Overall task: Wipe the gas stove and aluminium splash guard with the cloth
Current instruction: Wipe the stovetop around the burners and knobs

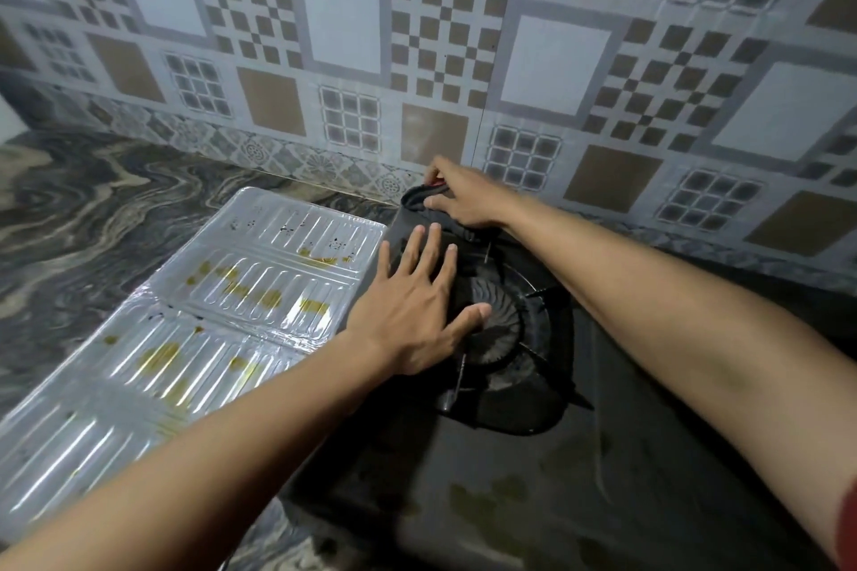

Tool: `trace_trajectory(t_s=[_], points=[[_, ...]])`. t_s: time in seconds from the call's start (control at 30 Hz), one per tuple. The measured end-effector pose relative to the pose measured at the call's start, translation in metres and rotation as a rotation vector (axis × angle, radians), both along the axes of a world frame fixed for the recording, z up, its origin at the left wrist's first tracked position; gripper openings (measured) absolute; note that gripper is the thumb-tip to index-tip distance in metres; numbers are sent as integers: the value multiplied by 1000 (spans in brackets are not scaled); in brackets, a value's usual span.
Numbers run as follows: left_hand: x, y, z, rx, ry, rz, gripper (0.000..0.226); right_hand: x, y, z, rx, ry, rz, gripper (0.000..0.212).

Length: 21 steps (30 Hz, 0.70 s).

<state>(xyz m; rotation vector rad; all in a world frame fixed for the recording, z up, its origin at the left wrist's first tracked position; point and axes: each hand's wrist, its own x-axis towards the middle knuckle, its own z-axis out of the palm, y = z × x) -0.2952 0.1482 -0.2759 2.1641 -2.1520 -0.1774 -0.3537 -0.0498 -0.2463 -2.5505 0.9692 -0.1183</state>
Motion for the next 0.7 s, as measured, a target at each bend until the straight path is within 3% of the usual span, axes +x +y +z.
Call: trace_trajectory(t_s=[0.13, 0.4, 0.7], points=[[-2, -1, 3, 24, 24, 30, 87, -2, -5, -6, -132, -49, 61, 26], [-3, -1, 3, 31, -10, 26, 81, -29, -23, 1, 82, 169, 155, 45], [-2, -5, -1, 38, -12, 5, 75, -91, -23, 5, 91, 206, -11, 50]])
